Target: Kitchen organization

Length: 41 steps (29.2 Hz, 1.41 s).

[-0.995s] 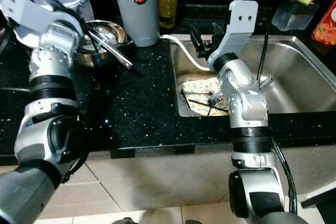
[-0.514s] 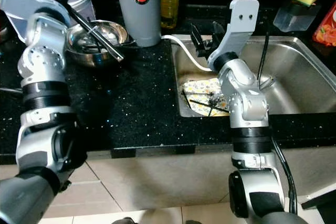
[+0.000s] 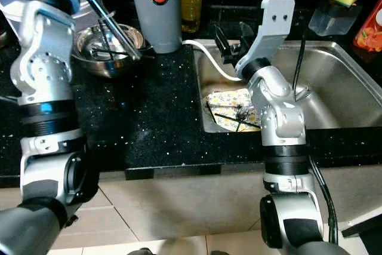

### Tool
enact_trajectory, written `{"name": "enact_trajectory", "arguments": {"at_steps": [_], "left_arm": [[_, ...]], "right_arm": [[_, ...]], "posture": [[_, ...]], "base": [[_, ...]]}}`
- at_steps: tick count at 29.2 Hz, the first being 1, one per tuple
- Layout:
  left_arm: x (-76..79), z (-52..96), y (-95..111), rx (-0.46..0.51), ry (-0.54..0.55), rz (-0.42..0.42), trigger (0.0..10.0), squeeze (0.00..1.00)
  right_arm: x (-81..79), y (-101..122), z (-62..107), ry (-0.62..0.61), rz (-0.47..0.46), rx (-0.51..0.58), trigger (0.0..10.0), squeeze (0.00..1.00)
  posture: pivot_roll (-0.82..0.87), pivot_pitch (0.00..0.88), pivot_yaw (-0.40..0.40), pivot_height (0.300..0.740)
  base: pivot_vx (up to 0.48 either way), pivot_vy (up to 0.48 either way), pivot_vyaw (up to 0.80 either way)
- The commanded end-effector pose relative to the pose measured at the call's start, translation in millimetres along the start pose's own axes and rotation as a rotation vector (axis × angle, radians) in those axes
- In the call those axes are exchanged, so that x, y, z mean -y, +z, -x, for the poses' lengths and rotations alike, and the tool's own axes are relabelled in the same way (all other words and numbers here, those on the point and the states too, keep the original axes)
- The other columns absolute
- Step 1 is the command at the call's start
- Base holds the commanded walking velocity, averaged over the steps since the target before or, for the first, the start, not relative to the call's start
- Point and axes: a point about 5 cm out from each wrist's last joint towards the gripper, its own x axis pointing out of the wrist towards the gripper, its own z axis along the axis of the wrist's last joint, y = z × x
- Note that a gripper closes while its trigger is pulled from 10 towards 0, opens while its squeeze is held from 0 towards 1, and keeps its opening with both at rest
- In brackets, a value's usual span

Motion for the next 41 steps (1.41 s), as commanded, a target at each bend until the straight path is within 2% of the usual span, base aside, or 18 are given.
{"name": "enact_trajectory", "arguments": {"at_steps": [1, 2, 4, 6, 8, 10, 11, 13, 15, 16, 20, 22, 23, 25, 31, 35, 39, 41], "left_arm": [[16.9, 2.1, 2.2, 0.000, -0.117, 0.115, 10.0, 0.00], [21.8, 3.7, 3.9, 0.001, -0.161, 0.176, 10.0, 0.00], [24.6, 5.6, 1.8, -0.016, -0.197, 0.193, 10.0, 0.00], [23.2, 7.8, -13.3, -0.089, -0.206, 0.035, 10.0, 0.00], [23.2, 7.8, -13.3, -0.089, -0.206, 0.035, 10.0, 0.00], [22.1, 12.7, -27.3, -0.138, -0.241, -0.089, 10.0, 0.00], [20.0, 17.2, -34.1, -0.162, -0.272, -0.087, 10.0, 0.00], [16.0, 23.0, -41.2, -0.189, -0.306, -0.065, 10.0, 0.00], [16.0, 23.0, -41.2, -0.189, -0.306, -0.065, 10.0, 0.00], [11.9, 26.6, -42.3, -0.204, -0.321, -0.017, 10.0, 0.00], [10.4, 27.6, -42.8, -0.211, -0.314, 0.073, 10.0, 0.00], [13.9, 26.9, -47.3, -0.207, -0.302, 0.216, 10.0, 0.00], [13.9, 26.9, -47.3, -0.207, -0.302, 0.216, 10.0, 0.00], [19.4, 27.3, -53.3, -0.201, -0.312, 0.339, 10.0, 0.00], [22.5, 29.6, -57.5, -0.217, -0.326, 0.398, 10.0, 0.00], [22.7, 30.6, -59.4, -0.223, -0.324, 0.399, 10.0, 0.00], [22.4, 32.4, -63.2, -0.242, -0.332, 0.353, 10.0, 0.00], [22.0, 33.9, -67.0, -0.268, -0.353, 0.268, 10.0, 0.00]], "right_arm": [[-3.9, 5.9, 3.4, 0.036, -0.008, 0.041, 10.0, 0.00], [-7.3, 7.5, 4.1, 0.061, -0.014, 0.052, 10.0, 0.00], [-14.7, 9.2, 6.0, 0.109, -0.025, 0.065, 10.0, 0.00], [-30.0, 11.4, 11.2, 0.211, -0.021, 0.077, 10.0, 0.00], [-30.0, 11.4, 11.2, 0.211, -0.021, 0.077, 10.0, 0.00], [-41.5, 12.9, 16.4, 0.290, 0.015, 0.086, 10.0, 0.00], [-49.0, 14.6, 21.3, 0.356, 0.038, 0.090, 10.0, 0.00], [-58.5, 17.2, 29.0, 0.447, 0.062, 0.096, 10.0, 0.00], [-58.5, 17.2, 29.0, 0.447, 0.062, 0.096, 10.0, 0.00], [-64.1, 20.4, 35.3, 0.505, 0.065, 0.099, 10.0, 0.00], [-67.3, 20.3, 36.7, 0.514, 0.099, 0.098, 10.0, 0.00], [-72.0, 6.3, 32.1, 0.458, 0.162, 0.055, 10.0, 0.00], [-72.0, 6.3, 32.1, 0.458, 0.162, 0.055, 10.0, 0.00], [-73.2, -14.3, 26.2, 0.360, 0.232, -0.022, 10.0, 0.00], [-65.5, -18.3, 19.1, 0.232, 0.217, -0.039, 10.0, 0.00], [-64.2, -16.0, 18.0, 0.220, 0.195, -0.028, 10.0, 0.00], [-73.3, -12.6, 23.4, 0.329, 0.134, -0.024, 10.0, 0.00], [-83.7, -6.9, 33.6, 0.461, 0.083, -0.011, 10.0, 0.00]], "posture": [[0.02, 0.028, -0.048, 0.740], [0.02, 0.028, -0.048, 0.740], [0.03, 0.028, -0.046, 0.740], [0.03, 0.028, -0.045, 0.740], [0.03, 0.028, -0.045, 0.740], [0.03, 0.026, -0.041, 0.740], [0.03, 0.026, -0.037, 0.740], [0.03, 0.026, -0.037, 0.740], [0.03, 0.026, -0.037, 0.740], [0.01, 0.029, -0.025, 0.740], [0.00, 0.030, -0.017, 0.740], [0.00, 0.030, -0.014, 0.740], [0.00, 0.030, -0.014, 0.740], [0.00, 0.030, -0.014, 0.740], [0.01, 0.028, -0.006, 0.740], [0.01, 0.027, -0.005, 0.740], [0.01, 0.026, -0.005, 0.740], [0.01, 0.026, -0.003, 0.740]], "base": [[0.000, 0.000, 0.00], [0.000, 0.000, 0.00], [0.000, 0.000, 0.00], [0.000, 0.000, 0.00], [0.000, 0.000, 0.00], [0.000, 0.000, 0.00], [0.000, 0.000, 0.00], [0.000, 0.000, 0.00], [0.000, 0.000, 0.00], [0.000, 0.000, 0.00], [0.000, 0.000, 0.00], [0.000, 0.000, 0.00], [0.000, 0.000, 0.00], [0.000, 0.000, 0.00], [0.000, 0.000, 0.00], [0.000, 0.000, 0.00], [0.000, 0.000, 0.00], [0.000, 0.000, 0.00]]}}
